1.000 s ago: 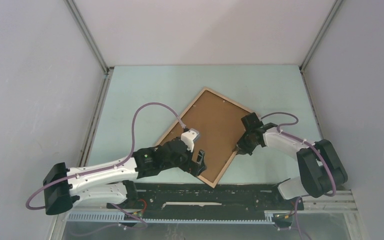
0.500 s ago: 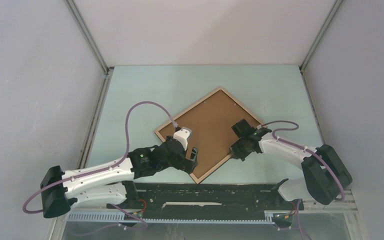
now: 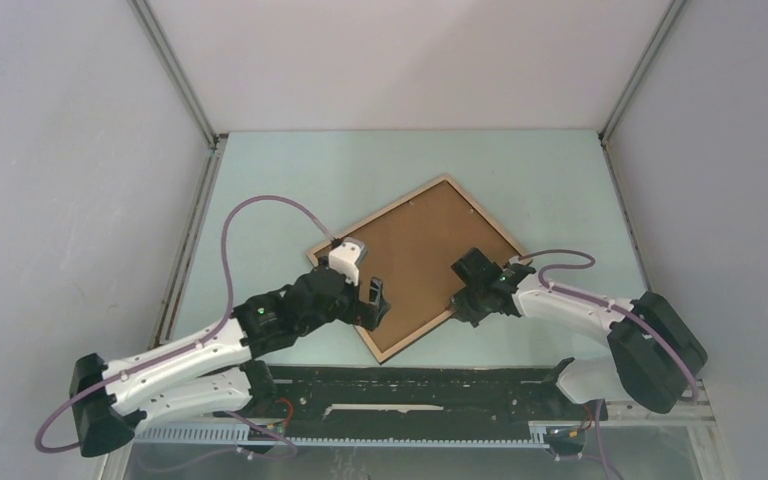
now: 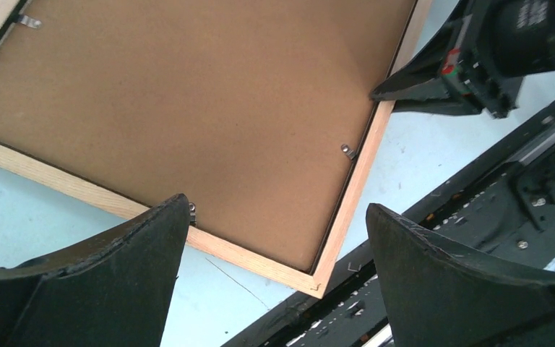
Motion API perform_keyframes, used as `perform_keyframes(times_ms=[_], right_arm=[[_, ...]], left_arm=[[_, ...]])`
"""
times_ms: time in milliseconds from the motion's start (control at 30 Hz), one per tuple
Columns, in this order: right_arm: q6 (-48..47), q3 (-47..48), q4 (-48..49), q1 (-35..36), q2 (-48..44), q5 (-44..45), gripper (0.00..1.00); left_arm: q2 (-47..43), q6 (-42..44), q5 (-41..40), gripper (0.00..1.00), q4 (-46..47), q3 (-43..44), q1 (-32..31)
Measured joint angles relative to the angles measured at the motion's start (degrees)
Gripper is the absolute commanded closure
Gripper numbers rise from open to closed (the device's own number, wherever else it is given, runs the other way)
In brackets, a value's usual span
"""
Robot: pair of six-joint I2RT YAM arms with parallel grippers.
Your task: Put the photo into the frame
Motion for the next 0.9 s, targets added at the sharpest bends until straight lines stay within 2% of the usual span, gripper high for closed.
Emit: perform_keyframes(times_ms=[200, 300, 467, 633, 900], right_arm=[[-0.3, 0.0, 0.0, -1.1, -1.5, -1.8, 1.00], [-0.8, -0.1, 0.0, -2.9, -1.8, -3.8, 1.00], [-1.2, -0.1, -0.7, -6.2, -3.8, -7.1, 1.00], [-1.1, -0.1, -1.9, -8.8, -4.9, -9.4, 1.00], [-0.9, 0.1, -4.2, -10.8, -5.5, -12.2, 1.00]], left_arm=[[7.0, 3.9, 0.9, 0.00, 2.9, 0.0, -1.2], [10.0, 6.2, -0.9, 0.00, 4.2, 0.0, -4.7], [15.6, 9.3, -5.5, 0.00, 5.0, 0.0, -12.2], [20.7, 11.6, -10.3, 0.00, 5.6, 0.5, -16.7], [35.5, 15.1, -20.4, 0.00, 7.7, 8.7, -22.6]])
